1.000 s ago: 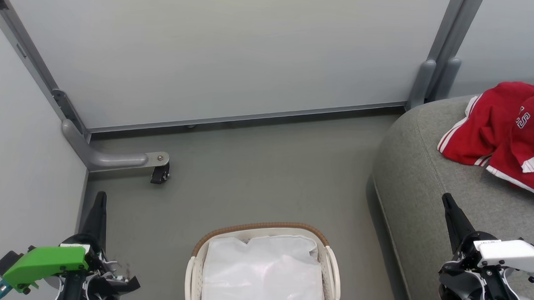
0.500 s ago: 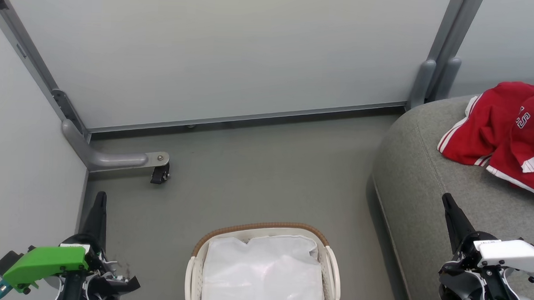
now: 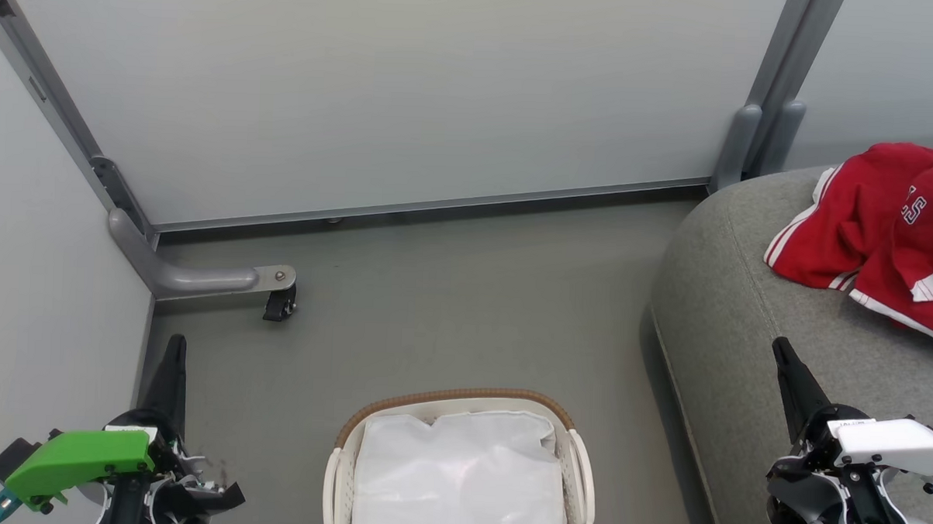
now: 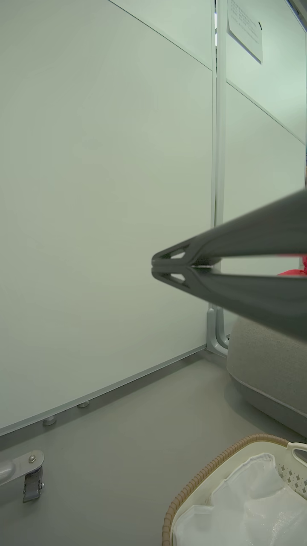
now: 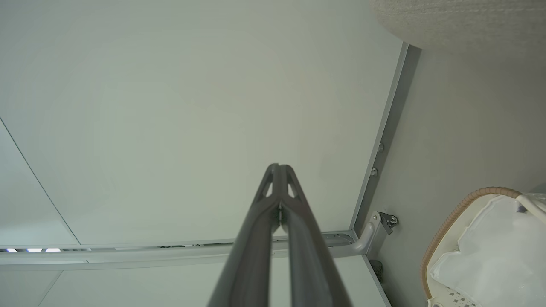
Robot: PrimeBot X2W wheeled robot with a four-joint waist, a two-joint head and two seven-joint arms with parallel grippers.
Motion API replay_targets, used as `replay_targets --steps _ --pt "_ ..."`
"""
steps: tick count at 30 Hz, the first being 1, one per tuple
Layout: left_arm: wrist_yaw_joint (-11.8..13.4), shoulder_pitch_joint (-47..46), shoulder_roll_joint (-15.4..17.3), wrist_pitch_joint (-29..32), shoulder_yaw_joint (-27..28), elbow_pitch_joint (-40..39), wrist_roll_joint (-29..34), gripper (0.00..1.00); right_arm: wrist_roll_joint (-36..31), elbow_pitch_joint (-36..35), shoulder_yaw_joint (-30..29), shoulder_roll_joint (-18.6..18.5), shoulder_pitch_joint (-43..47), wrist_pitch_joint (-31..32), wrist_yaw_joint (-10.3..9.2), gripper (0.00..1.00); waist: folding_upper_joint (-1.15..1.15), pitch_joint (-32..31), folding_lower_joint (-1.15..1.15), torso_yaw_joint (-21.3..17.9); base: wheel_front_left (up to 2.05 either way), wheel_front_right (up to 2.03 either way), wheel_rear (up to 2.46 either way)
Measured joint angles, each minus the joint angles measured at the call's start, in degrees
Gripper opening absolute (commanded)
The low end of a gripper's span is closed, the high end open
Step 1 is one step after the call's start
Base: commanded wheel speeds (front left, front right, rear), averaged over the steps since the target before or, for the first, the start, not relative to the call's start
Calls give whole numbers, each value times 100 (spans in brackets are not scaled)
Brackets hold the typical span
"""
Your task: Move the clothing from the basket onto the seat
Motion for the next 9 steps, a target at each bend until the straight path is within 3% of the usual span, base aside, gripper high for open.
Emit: replay_targets --steps 9 --pt "0 0 0 0 0 0 0 0 0 0 0 0 0 0 0 0 0 0 0 0 0 0 0"
